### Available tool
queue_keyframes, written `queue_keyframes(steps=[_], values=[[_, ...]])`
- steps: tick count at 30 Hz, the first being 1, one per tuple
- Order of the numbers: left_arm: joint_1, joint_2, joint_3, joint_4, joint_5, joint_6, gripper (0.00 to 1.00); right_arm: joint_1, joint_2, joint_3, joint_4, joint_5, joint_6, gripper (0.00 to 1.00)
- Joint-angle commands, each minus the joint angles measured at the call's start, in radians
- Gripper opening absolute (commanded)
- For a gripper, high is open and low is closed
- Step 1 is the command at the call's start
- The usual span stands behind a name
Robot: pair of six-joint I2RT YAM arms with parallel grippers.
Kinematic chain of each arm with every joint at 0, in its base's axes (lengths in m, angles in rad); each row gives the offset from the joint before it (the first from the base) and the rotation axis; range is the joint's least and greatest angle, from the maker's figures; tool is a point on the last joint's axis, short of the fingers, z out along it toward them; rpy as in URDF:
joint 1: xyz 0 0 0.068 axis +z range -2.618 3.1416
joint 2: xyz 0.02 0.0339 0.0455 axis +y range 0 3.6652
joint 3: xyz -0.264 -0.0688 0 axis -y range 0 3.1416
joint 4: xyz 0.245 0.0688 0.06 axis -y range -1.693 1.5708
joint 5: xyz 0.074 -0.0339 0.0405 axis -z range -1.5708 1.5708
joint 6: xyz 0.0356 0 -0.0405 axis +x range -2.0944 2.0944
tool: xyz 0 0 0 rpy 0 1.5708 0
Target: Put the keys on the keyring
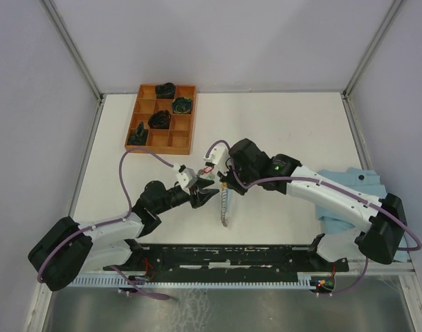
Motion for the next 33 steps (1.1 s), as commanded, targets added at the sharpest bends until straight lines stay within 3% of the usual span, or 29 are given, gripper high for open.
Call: queue_keyframes(steps=[1, 12, 23, 28, 33], values=[[0.005, 0.022, 0.038, 0.102, 0.134, 0.095, 0.45, -0.005, -0.036, 0.008, 0.036, -0.066, -0.054, 0.01], [0.005, 0.086, 0.053, 0.176, 0.192, 0.125, 0.44, -0.004, -0.031, -0.016, 0.054, -0.146, -0.09, 0.0], [0.006, 0.084, 0.06, 0.139, 0.255, 0.122, 0.36, -0.005, -0.031, -0.027, 0.062, -0.184, -0.118, 0.01], [0.005, 0.095, 0.059, 0.13, 0.267, 0.116, 0.29, -0.004, -0.036, -0.03, 0.063, -0.194, -0.128, 0.01], [0.005, 0.095, 0.064, 0.11, 0.282, 0.123, 0.12, -0.005, -0.037, -0.036, 0.062, -0.218, -0.143, 0.01]])
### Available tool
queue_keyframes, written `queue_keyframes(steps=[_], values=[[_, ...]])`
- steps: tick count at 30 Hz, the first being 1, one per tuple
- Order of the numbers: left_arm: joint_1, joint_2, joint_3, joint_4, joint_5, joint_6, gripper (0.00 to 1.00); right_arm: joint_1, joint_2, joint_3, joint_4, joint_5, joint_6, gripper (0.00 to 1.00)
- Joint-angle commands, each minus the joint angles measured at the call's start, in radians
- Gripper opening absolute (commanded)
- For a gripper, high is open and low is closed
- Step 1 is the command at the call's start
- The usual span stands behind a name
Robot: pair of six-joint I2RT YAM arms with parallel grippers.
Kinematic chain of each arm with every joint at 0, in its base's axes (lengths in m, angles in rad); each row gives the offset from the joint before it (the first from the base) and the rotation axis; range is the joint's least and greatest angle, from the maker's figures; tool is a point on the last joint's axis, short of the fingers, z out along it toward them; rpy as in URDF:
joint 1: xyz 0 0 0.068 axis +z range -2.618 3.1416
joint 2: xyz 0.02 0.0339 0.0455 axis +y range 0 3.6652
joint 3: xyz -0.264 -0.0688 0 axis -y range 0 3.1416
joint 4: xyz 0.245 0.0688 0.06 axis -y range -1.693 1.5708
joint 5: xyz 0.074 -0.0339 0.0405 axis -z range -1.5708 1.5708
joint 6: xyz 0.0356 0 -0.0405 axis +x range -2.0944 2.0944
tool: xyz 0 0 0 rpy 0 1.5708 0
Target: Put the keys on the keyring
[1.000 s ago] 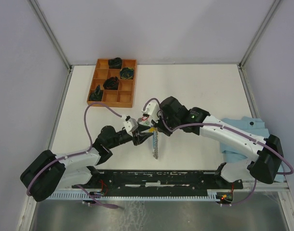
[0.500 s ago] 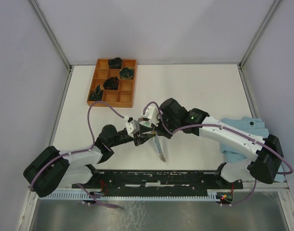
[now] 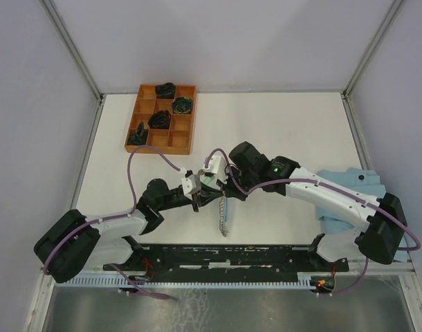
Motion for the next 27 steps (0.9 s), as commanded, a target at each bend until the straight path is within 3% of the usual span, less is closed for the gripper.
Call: queue_keyframes(steps=[1, 3, 7, 13, 20, 27], values=[[0.006, 0.005, 0.039, 0.009, 0.037, 0.036, 0.1, -0.002, -0.036, 0.004, 0.058, -0.042, -0.026, 0.01], [0.006, 0.005, 0.042, -0.002, 0.042, 0.038, 0.03, -0.001, -0.035, 0.006, 0.057, -0.045, -0.031, 0.01], [0.006, -0.007, 0.041, -0.003, 0.054, 0.034, 0.03, -0.001, -0.04, 0.004, 0.058, -0.04, -0.034, 0.03], [0.006, -0.045, 0.009, 0.013, -0.021, 0.022, 0.03, -0.005, -0.09, -0.027, 0.097, 0.042, 0.014, 0.24], [0.006, -0.106, -0.038, 0.03, -0.151, -0.033, 0.03, -0.013, -0.222, -0.167, 0.269, 0.165, 0.163, 0.4], [0.006, -0.108, -0.043, 0.042, -0.187, -0.083, 0.03, -0.012, -0.267, -0.327, 0.538, 0.218, 0.328, 0.42]])
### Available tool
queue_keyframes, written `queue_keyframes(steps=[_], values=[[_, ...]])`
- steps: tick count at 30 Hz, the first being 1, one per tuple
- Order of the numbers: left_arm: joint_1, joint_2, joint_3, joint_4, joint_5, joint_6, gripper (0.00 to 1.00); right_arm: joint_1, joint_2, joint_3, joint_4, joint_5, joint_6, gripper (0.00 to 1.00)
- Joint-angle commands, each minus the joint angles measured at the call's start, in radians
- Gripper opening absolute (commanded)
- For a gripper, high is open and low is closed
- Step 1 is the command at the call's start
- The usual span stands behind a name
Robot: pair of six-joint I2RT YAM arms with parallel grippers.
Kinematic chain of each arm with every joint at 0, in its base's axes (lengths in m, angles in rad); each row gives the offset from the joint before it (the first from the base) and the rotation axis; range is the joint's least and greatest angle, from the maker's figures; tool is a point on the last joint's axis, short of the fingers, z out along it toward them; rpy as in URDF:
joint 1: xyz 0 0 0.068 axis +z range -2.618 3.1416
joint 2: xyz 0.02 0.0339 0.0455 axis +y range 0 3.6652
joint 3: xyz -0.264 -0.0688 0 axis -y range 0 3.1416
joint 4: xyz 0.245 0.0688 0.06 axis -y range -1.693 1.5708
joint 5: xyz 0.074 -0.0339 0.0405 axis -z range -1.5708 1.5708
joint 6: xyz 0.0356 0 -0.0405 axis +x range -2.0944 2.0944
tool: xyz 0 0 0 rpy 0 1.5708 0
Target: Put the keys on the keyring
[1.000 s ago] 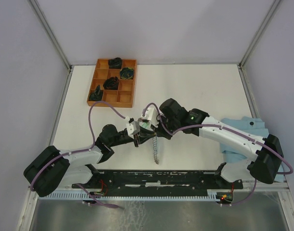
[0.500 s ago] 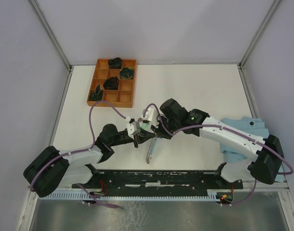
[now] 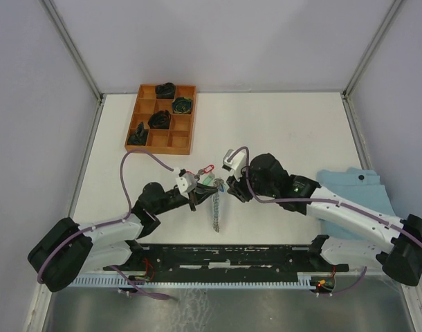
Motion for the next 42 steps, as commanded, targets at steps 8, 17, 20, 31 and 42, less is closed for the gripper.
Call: queue_keyframes(steps=[8, 17, 20, 31, 42], values=[[0.002, -0.024, 0.002, 0.07, -0.07, -0.098, 0.03, -0.001, -0.044, -0.181, 0.4, 0.037, 0.086, 0.41], [0.003, -0.058, 0.045, -0.066, -0.061, -0.039, 0.03, -0.001, -0.066, -0.168, 0.341, -0.115, -0.195, 0.38], [0.002, -0.065, 0.049, -0.068, -0.059, -0.047, 0.03, -0.001, -0.058, -0.165, 0.372, -0.132, -0.222, 0.37], [0.001, -0.08, 0.066, -0.114, -0.029, -0.037, 0.03, -0.003, 0.015, -0.125, 0.352, -0.206, -0.355, 0.36], [0.001, -0.076, 0.083, -0.141, -0.003, -0.029, 0.03, -0.006, 0.064, -0.093, 0.347, -0.218, -0.392, 0.34]])
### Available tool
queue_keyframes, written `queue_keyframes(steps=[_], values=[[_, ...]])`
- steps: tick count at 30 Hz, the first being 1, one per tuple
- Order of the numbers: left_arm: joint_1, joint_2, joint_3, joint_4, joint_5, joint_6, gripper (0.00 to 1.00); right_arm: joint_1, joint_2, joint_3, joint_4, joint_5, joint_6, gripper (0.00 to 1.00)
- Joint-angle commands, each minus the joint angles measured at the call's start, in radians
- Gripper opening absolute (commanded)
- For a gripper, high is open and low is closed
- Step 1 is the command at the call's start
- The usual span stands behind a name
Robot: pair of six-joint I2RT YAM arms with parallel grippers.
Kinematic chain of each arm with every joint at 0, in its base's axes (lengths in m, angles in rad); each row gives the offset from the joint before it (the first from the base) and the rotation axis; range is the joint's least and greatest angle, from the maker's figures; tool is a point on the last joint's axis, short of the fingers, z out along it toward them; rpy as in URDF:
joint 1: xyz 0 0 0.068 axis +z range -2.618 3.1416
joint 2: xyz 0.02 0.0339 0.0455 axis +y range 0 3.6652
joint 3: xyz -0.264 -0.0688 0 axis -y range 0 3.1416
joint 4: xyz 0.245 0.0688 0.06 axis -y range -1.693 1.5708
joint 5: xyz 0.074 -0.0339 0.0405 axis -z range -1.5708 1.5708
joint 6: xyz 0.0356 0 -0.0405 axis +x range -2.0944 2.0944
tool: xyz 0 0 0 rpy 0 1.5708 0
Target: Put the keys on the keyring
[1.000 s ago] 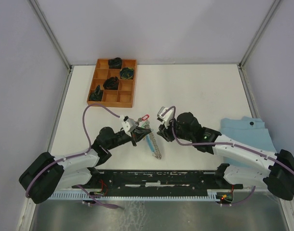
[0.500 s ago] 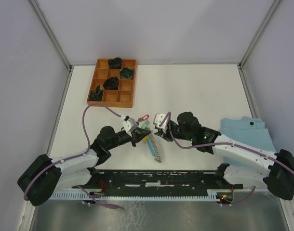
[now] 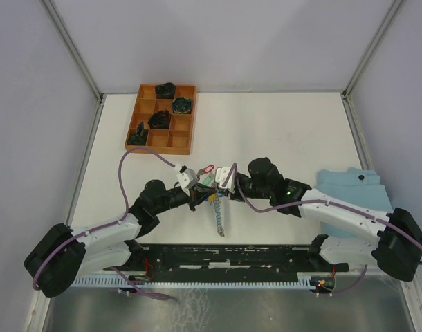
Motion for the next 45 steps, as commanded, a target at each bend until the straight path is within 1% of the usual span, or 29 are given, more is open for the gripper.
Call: queue_keyframes(steps=[1, 8, 16, 20, 27, 30, 34, 36, 37, 41, 45], values=[[0.0, -0.014, 0.05, 0.044, 0.038, 0.031, 0.03, -0.006, 0.025, 0.054, 0.029, -0.02, -0.024, 0.33], [0.001, -0.011, 0.055, 0.044, 0.055, 0.03, 0.03, -0.009, 0.053, 0.057, 0.041, -0.001, -0.035, 0.3], [0.0, -0.003, 0.061, 0.033, 0.07, 0.031, 0.03, -0.013, 0.063, 0.048, 0.075, -0.005, -0.025, 0.21], [-0.001, 0.013, 0.071, 0.008, 0.065, 0.037, 0.03, -0.014, 0.057, 0.053, 0.063, -0.03, -0.018, 0.21], [-0.001, 0.022, 0.086, -0.022, 0.051, 0.043, 0.03, -0.022, 0.047, 0.053, 0.061, -0.03, -0.016, 0.2], [0.001, 0.024, 0.087, -0.03, 0.048, 0.045, 0.03, -0.025, 0.051, 0.055, 0.063, -0.04, -0.013, 0.15], [0.001, 0.015, 0.082, -0.009, 0.062, 0.04, 0.03, -0.029, 0.061, 0.057, 0.061, -0.041, -0.008, 0.03], [-0.001, 0.013, 0.071, 0.01, 0.059, 0.037, 0.03, -0.031, 0.065, 0.056, 0.065, -0.047, 0.001, 0.01], [0.0, 0.013, 0.064, 0.023, 0.056, 0.033, 0.06, -0.031, 0.064, 0.056, 0.067, -0.05, 0.005, 0.01], [0.0, 0.011, 0.029, 0.074, 0.031, 0.026, 0.21, -0.034, 0.061, 0.039, 0.101, -0.056, 0.032, 0.01], [0.001, 0.015, -0.016, 0.133, -0.01, 0.021, 0.29, -0.036, 0.063, 0.03, 0.118, -0.065, 0.047, 0.01]])
